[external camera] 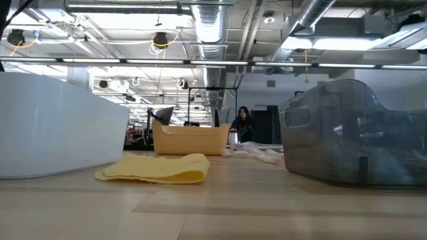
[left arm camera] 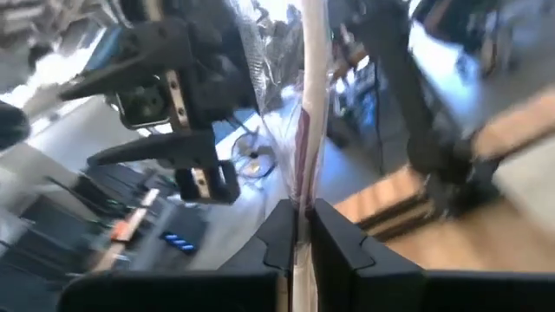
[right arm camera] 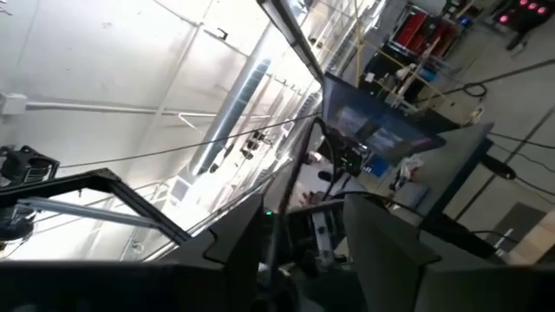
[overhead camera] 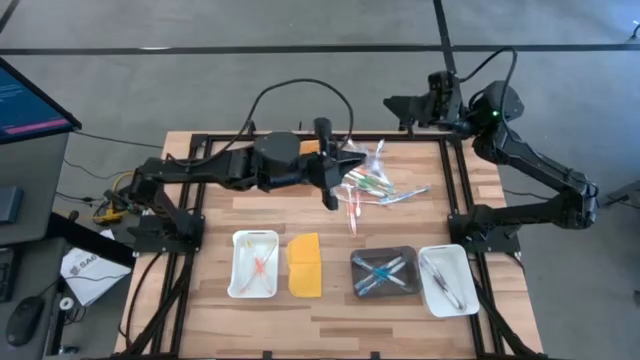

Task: Pick & Place Toothbrushes
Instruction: Put the purple toothbrush into the right white bin

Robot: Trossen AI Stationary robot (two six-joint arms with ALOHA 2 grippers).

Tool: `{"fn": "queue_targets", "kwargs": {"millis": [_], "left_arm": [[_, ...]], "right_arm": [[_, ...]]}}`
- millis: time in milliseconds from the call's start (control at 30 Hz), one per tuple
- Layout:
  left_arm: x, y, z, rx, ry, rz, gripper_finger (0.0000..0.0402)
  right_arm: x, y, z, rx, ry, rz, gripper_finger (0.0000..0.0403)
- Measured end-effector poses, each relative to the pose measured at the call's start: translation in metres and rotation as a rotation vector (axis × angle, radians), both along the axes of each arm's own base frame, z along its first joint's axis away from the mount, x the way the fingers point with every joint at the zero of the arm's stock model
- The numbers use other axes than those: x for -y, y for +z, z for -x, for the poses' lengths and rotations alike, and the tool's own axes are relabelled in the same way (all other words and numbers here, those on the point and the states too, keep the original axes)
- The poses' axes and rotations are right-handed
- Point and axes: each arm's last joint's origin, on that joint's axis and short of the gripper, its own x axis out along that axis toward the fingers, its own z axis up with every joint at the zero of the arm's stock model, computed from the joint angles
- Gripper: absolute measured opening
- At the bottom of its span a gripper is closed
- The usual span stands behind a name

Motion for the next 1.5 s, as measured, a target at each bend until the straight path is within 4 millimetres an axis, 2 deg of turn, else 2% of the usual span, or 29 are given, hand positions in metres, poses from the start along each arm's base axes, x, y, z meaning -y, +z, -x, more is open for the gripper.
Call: {"fn": "queue_targets", "kwargs": {"millis": [267, 400, 567, 733, 1100, 1267, 1500], "left_arm": [[-0.013, 0.017, 0.01, 0.182, -0.165, 0.448, 0.0012], [-0.024, 0.018, 0.01, 0.206, -0.246, 0.661, 0.0012], [-0.035, 0.019, 0.011, 0.2, -0.319, 0.831, 0.0012], [-0.035, 0.021, 0.011, 0.218, -0.339, 0.9, 0.0012], [-0.02, 0.026, 0.01, 0.24, -0.421, 0.902, 0.0013], [-0.017, 0.027, 0.008, 0.309, -0.461, 0.935, 0.0013], [-0.018, -0.002, -0.003, 0.352, -0.472, 1.095, 0.0012]], "right_arm": [[0.002, -0.002, -0.003, -0.014, -0.002, 0.0, 0.0152], [-0.002, -0.001, -0.004, -0.008, -0.002, 0.066, 0.0145], [-0.01, 0.002, -0.001, 0.004, 0.139, 0.129, 0.0137], [-0.02, 0.015, 0.016, 0.081, 0.23, 0.161, 0.0133], [-0.028, 0.028, 0.044, 0.164, 0.184, 0.212, 0.0131], [-0.027, 0.028, 0.045, 0.16, 0.171, 0.211, 0.0127], [-0.019, 0.021, 0.031, 0.108, 0.187, 0.2, 0.0123]]}}
